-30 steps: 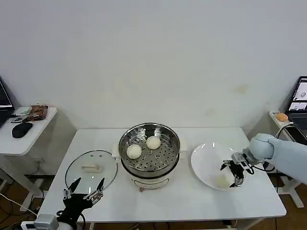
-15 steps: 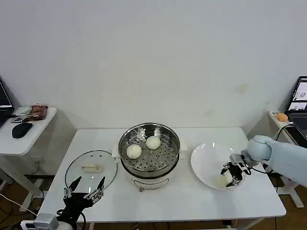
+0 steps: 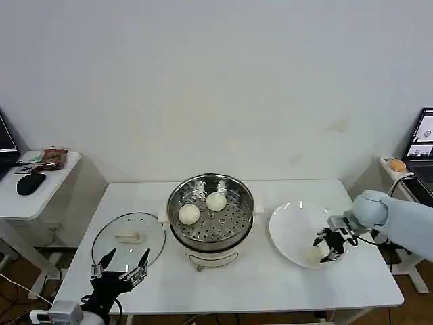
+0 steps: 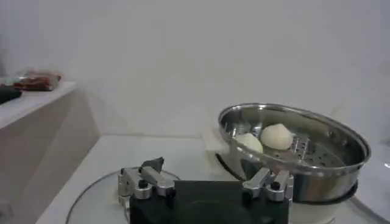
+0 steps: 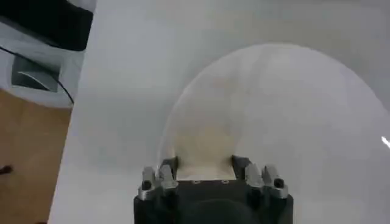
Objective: Take steamed baozi put them in steamer then cover it.
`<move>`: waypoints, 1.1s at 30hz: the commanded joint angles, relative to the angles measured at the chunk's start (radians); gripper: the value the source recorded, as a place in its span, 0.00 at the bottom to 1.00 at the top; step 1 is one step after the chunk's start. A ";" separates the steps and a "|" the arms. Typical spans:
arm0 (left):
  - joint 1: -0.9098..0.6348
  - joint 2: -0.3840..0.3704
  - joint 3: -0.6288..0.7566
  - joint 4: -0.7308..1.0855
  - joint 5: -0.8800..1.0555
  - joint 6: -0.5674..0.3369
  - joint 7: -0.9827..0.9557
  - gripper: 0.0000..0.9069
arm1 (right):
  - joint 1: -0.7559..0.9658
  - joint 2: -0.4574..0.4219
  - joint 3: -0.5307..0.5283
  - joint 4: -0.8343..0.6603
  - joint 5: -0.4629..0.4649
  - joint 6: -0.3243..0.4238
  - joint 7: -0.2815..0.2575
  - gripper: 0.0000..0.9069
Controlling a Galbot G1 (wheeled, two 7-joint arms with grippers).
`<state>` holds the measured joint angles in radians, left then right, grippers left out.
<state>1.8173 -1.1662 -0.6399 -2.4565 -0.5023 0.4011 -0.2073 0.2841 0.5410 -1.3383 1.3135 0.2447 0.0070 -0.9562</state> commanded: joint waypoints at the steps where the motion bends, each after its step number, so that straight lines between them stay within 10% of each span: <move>1: -0.001 0.001 -0.002 0.002 -0.003 0.003 0.000 1.00 | 0.192 -0.006 -0.124 0.033 0.039 0.034 -0.008 0.67; 11: -0.015 0.007 0.003 0.008 -0.017 0.002 0.001 1.00 | 0.469 0.120 -0.258 0.024 0.141 0.136 -0.008 0.67; 33: -0.032 0.016 0.014 0.009 -0.022 0.006 0.005 1.00 | 0.515 0.440 -0.114 0.008 0.177 0.294 0.051 0.68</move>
<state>1.7850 -1.1507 -0.6261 -2.4472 -0.5233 0.4073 -0.2038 0.7599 0.8620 -1.4882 1.3159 0.4072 0.2460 -0.9279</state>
